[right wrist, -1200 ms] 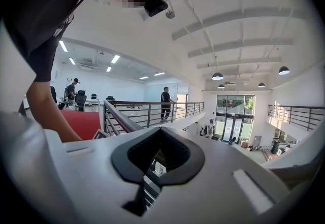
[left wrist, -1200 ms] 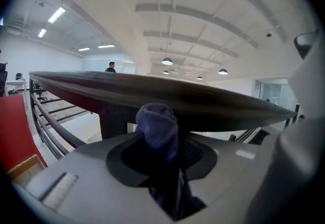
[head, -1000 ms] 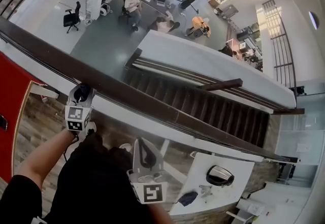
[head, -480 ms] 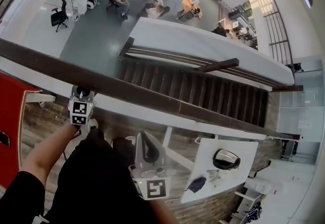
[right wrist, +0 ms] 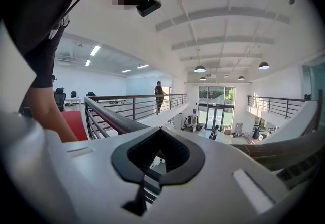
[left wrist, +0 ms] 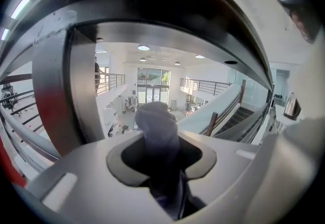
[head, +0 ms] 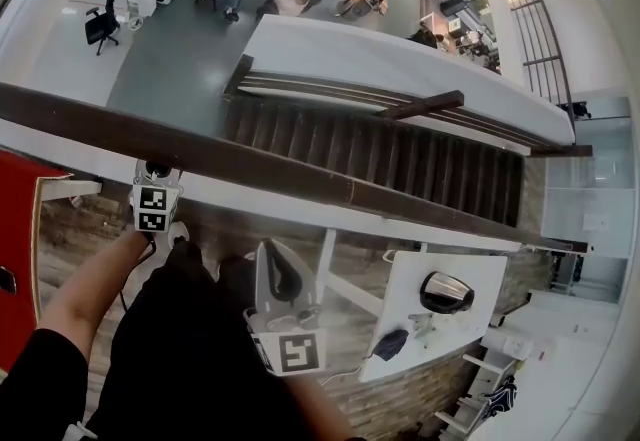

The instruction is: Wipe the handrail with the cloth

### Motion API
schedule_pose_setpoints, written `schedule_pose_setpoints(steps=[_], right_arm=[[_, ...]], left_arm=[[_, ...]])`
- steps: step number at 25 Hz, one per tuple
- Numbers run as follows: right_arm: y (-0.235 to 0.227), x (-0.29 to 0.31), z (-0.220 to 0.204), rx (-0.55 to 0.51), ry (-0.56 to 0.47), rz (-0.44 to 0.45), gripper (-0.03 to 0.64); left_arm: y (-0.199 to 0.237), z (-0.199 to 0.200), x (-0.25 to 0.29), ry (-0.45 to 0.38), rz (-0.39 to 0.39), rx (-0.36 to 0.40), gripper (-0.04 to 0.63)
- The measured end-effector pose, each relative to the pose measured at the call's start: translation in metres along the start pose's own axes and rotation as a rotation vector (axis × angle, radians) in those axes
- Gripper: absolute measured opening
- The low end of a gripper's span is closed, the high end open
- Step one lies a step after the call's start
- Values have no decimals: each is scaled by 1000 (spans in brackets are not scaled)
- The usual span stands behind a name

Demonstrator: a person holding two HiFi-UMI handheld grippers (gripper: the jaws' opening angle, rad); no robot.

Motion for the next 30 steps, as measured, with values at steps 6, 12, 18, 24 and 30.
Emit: schedule_pose_setpoints(steps=[6, 12, 18, 24, 30], right_arm=[[3, -3, -6, 16, 9, 10, 2], [-6, -11, -10, 5, 27, 3, 2], [-13, -18, -13, 24, 25, 5, 2], [-23, -28, -15, 45, 31, -17, 2], [-39, -38, -23, 74, 39, -52, 2]], left_arm=[[-9, -2, 8, 7, -32, -14, 114], [-14, -4, 8, 15, -38, -11, 114], [-22, -9, 14, 22, -39, 3, 114], [-23, -9, 11, 37, -4, -24, 115], [-29, -6, 13, 55, 11, 1, 115]])
Point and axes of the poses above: the fingertips, and each gripper's own axes: x forward along the fingers, y to its left, z out of its top, the point moved 2 cm from there along -x, backward along the fingers
